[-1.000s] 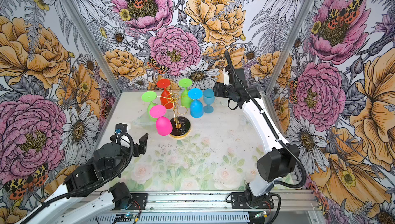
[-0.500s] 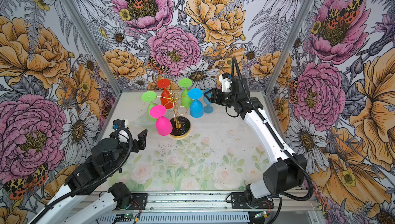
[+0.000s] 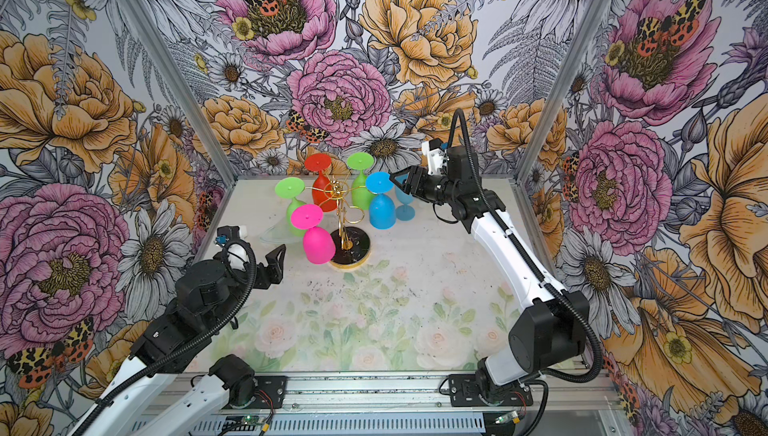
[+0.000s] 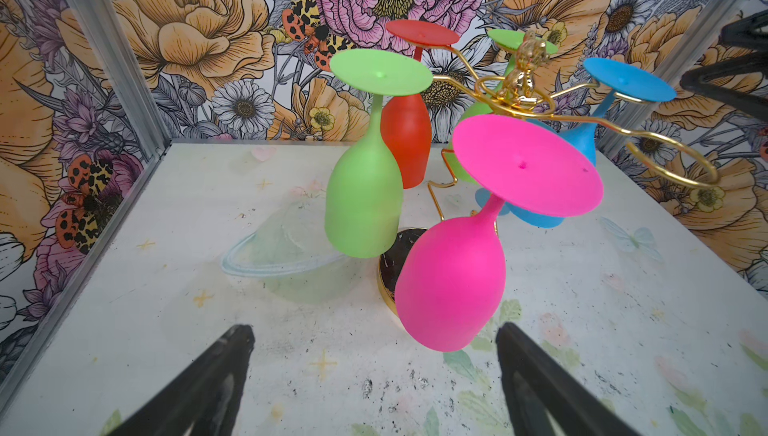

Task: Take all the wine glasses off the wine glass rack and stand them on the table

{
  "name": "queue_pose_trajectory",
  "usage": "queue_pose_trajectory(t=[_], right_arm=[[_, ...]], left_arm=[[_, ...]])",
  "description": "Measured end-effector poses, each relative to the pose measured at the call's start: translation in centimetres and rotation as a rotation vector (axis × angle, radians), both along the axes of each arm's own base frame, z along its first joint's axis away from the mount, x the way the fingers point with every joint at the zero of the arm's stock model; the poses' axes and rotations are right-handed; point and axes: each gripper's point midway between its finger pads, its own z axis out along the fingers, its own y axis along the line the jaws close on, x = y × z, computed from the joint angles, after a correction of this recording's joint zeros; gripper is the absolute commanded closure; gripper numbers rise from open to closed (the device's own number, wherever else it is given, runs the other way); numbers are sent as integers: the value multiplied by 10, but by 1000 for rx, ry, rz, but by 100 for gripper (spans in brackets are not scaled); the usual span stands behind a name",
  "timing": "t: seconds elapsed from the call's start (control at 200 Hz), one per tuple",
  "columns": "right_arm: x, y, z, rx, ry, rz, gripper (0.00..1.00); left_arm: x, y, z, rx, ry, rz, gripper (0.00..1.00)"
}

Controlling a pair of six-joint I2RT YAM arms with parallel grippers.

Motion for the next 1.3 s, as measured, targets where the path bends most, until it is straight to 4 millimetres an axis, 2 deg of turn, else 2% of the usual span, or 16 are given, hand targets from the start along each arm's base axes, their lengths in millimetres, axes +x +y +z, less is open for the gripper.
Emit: queue_pose_trajectory(t=[0.946, 1.301], right_arm=[[18, 19, -25, 62, 76, 49, 57], [20, 23, -27, 82, 92, 57, 67]], left_arm=[[3, 0, 0, -18, 1, -10, 7], [3, 0, 0, -25, 2, -8, 7]])
